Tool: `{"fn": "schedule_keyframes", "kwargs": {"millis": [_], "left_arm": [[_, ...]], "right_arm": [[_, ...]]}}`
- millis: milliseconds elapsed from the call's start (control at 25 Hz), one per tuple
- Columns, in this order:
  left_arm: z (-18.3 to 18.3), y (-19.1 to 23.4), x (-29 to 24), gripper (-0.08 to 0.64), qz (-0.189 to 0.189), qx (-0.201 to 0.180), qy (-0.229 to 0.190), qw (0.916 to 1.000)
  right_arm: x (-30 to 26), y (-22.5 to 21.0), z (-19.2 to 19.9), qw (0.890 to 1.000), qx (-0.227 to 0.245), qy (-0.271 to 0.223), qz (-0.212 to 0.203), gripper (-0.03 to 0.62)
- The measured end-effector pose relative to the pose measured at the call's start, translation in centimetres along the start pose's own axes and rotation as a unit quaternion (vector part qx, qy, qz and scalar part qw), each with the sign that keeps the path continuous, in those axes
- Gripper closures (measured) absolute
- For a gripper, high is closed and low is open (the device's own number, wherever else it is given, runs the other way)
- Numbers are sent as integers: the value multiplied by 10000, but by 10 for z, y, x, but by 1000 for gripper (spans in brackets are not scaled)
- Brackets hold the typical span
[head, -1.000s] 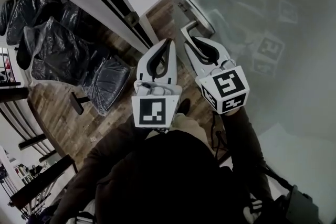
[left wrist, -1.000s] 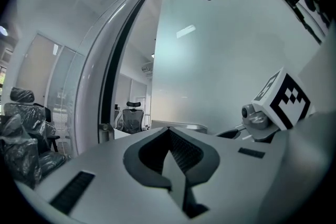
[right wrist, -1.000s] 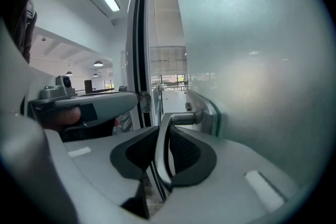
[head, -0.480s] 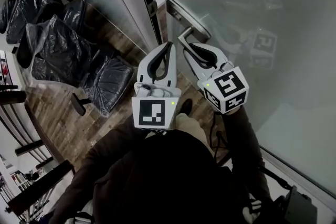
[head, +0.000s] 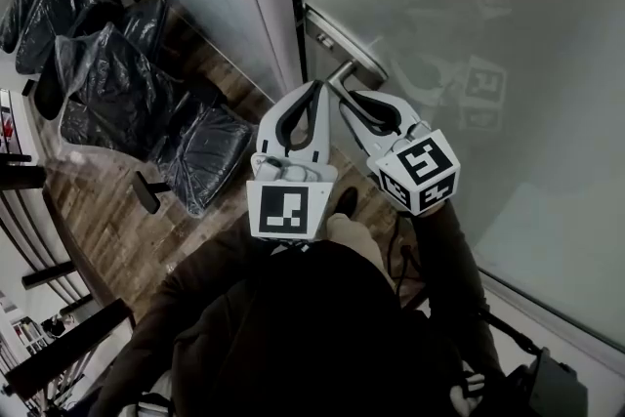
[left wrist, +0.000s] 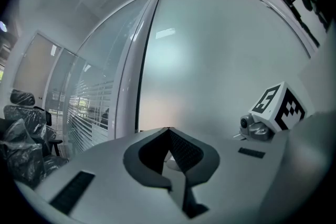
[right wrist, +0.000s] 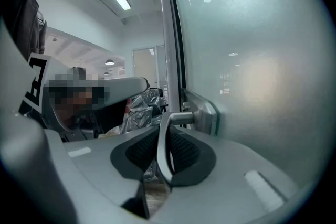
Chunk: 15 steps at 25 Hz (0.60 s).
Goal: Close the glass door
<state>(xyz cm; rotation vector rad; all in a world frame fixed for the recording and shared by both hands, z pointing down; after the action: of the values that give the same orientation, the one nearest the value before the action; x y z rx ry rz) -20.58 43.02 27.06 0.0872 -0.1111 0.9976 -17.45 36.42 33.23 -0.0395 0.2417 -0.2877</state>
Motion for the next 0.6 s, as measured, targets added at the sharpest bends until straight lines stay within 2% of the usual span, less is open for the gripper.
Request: {"fn": "schedule_keyframes", "kwargs": {"millis": [320, 600], "left_arm": [[1, 0, 13, 563, 7, -9, 3, 10000], [8, -2, 12, 564, 137, -36, 4, 9999]], "right_arm": [[2, 16, 5, 9999, -83, 30, -74, 534], [1, 13, 13, 9996, 193, -177, 51, 532]]}}
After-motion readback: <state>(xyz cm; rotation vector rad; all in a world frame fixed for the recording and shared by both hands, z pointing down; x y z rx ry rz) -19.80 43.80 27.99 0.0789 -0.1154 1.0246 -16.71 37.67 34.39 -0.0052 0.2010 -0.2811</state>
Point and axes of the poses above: the fingertips, and each gripper's own axes: x backward along the fingers, y to its left, z out of its underside, the point moved 3 cm from there along x, backward along the fingers, and after that the axes turned 7 degrees about -y, right-handed, at the moved point
